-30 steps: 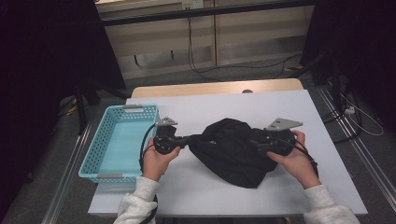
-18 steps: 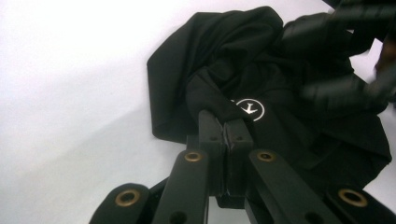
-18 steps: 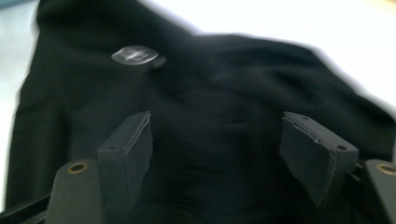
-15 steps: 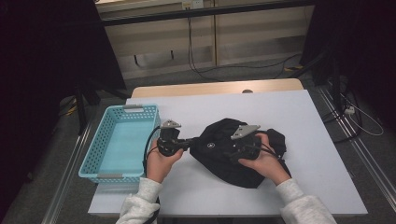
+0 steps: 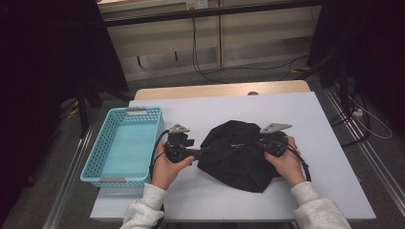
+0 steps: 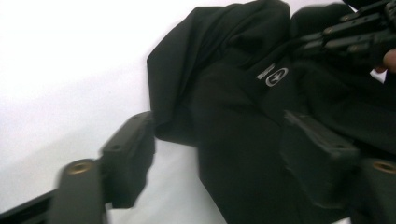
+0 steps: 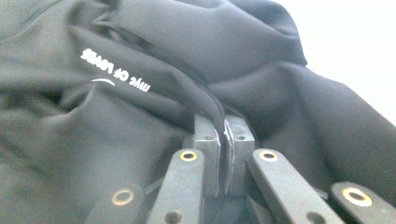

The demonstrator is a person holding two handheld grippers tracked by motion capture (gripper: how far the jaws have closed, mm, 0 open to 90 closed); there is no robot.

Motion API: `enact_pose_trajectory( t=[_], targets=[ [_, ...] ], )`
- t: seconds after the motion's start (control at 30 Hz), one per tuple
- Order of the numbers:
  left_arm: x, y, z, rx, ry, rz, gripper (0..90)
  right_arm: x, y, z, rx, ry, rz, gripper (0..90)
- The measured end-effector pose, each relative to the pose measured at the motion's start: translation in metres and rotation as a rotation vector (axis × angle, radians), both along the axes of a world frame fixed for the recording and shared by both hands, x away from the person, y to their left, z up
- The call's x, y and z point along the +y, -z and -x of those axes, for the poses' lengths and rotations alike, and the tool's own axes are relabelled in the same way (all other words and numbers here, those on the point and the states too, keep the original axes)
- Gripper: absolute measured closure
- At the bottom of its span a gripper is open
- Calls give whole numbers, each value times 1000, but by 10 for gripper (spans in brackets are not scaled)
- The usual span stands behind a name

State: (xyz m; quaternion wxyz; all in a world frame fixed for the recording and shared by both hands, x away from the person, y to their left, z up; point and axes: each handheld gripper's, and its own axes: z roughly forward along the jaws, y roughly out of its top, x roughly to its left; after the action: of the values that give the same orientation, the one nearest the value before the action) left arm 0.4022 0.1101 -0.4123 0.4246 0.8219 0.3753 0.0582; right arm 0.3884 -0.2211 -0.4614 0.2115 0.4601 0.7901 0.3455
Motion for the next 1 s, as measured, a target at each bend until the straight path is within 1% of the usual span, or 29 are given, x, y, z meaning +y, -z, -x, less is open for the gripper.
enact_pose_trajectory(
  t=[0.03,0.07,0.1,0.13,0.17,0.2,0.23,0.27,0.3,0.33,0.37,0.4,0.43,0.47,0.5,0.53,0.57,0.6,0.63,0.7,0.77,0.83,0.9,0.97,1.0],
  targets=[
    [-1,1,1,1,-5,-3,225,-6,0,2,5,13,-13,861],
    [-2,3,1,4,-1,-12,212,-11,0,4,0,17,-10,861],
    [-3,4,1,7,0,-12,198,-14,0,8,-4,9,9,859],
    [-3,4,2,16,11,-21,192,-16,0,10,-4,3,12,860],
    [-5,6,3,15,11,-25,186,-17,0,13,-7,1,16,860],
    [-7,8,4,15,11,-28,181,-19,-1,17,-9,3,17,857],
    [-8,9,5,20,19,-34,179,-22,0,20,-12,3,7,849],
    [-10,11,6,26,27,-43,179,-23,0,22,-13,0,-5,823],
    [-11,12,6,24,26,-48,179,-24,0,25,-14,-14,-3,764],
    [-12,13,6,26,27,-48,178,-23,0,26,-16,-27,2,724],
    [-12,14,6,25,24,-48,179,-22,-2,27,-25,-27,15,682],
    [-13,14,6,26,23,-46,178,-20,-5,28,-39,-22,14,624],
    [-13,14,6,27,22,-45,176,-18,-7,28,-51,-28,6,582],
    [-12,14,5,27,25,-47,172,-16,-10,28,-59,-38,6,547],
    [-11,13,5,27,26,-49,169,-12,-13,29,-75,-46,18,520],
    [-11,13,5,28,23,-45,167,-8,-16,29,-88,-63,19,514],
    [-10,12,5,24,16,-42,164,-4,-19,29,-95,-84,10,500],
    [-9,12,5,20,10,-41,162,1,-22,30,-105,-99,7,464],
    [-8,12,5,18,1,-36,161,7,-25,31,-111,-119,11,451],
    [-7,12,5,25,1,-35,154,16,-28,32,-125,-155,1,434],
    [-7,13,5,23,-5,-37,153,29,-32,33,-125,-205,-16,410],
    [-7,13,6,25,1,-46,153,42,-32,34,-111,-255,-10,395],
    [-6,13,7,22,-3,-42,153,53,-30,35,-102,-296,-2,386],
    [-5,13,8,21,-4,-39,152,63,-26,34,-97,-316,15,386],
    [-5,13,9,21,-7,-41,152,65,-25,34,-97,-318,19,391]
  ],
)
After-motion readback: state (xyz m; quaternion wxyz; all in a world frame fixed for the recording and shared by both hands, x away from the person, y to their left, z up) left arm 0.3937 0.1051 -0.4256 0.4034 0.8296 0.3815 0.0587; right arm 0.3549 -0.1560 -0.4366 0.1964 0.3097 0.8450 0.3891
